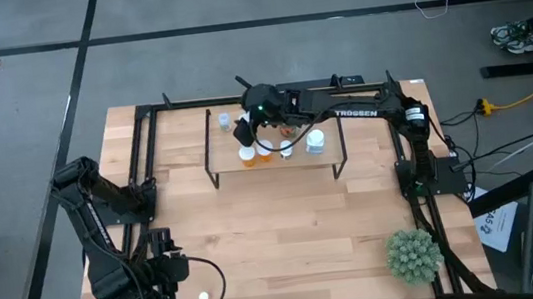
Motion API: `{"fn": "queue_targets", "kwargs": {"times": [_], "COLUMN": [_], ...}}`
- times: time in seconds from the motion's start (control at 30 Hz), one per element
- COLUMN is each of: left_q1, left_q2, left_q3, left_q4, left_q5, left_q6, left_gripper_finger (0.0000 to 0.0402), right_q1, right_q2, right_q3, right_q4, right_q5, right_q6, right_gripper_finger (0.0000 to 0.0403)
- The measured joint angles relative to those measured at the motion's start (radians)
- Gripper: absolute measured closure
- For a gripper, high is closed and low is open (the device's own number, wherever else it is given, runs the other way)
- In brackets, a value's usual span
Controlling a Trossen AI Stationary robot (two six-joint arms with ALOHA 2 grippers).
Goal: Pick and place medicine bottles onto shelf by color
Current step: Put the bottom pink pill bottle on the shelf
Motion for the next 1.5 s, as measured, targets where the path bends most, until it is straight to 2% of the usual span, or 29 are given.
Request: {"fn": "queue_targets", "kwargs": {"times": [0.1, 0.2, 0.37, 0.53, 0.6, 0.73, 0.8, 0.93, 1.0, 1.17, 1.4, 1.5], "left_q1": [0.000, 0.000, 0.001, 0.016, 0.026, 0.038, 0.041, 0.041, 0.041, 0.041, 0.041, 0.041], "left_q2": [0.000, 0.000, 0.000, 0.000, 0.000, 0.000, 0.000, 0.000, 0.000, 0.000, 0.000, 0.000], "left_q3": [0.000, 0.000, 0.000, 0.000, 0.000, 0.000, 0.000, 0.000, 0.000, 0.000, 0.000, 0.000], "left_q4": [0.000, 0.000, 0.000, 0.000, 0.000, 0.000, 0.000, 0.000, 0.000, 0.000, 0.000, 0.000], "left_q5": [0.000, 0.000, -0.002, -0.025, -0.025, -0.024, -0.024, -0.024, -0.024, -0.024, -0.060, -0.089], "left_q6": [0.000, 0.000, 0.000, -0.024, -0.033, -0.033, -0.033, -0.035, -0.052, -0.085, -0.085, -0.085], "left_gripper_finger": [0.0151, 0.0151, 0.0151, 0.0151, 0.0151, 0.0151, 0.0151, 0.0151, 0.0151, 0.0151, 0.0151, 0.0151], "right_q1": [0.000, -0.001, 0.000, 0.006, 0.020, 0.068, 0.109, 0.214, 0.273, 0.452, 0.654, 0.676], "right_q2": [0.000, 0.000, 0.000, -0.002, -0.004, -0.087, -0.124, -0.192, -0.227, -0.296, -0.312, -0.315], "right_q3": [0.034, 0.109, 0.285, 0.478, 0.535, 0.496, 0.496, 0.496, 0.495, 0.496, 0.496, 0.495], "right_q4": [-0.004, -0.007, -0.090, -0.337, -0.428, -0.516, -0.600, -0.751, -0.814, -0.943, -1.052, -1.078], "right_q5": [0.024, -0.004, -0.219, -0.488, -0.513, -0.511, -0.468, -0.291, -0.237, -0.086, 0.287, 0.311], "right_q6": [-0.018, -0.025, -0.031, -0.049, -0.054, -0.025, -0.006, 0.041, 0.052, -0.024, -0.021, 0.034], "right_gripper_finger": [0.0121, 0.0121, 0.0121, 0.0121, 0.0121, 0.0121, 0.0121, 0.0121, 0.0121, 0.0121, 0.0121, 0.0121]}}
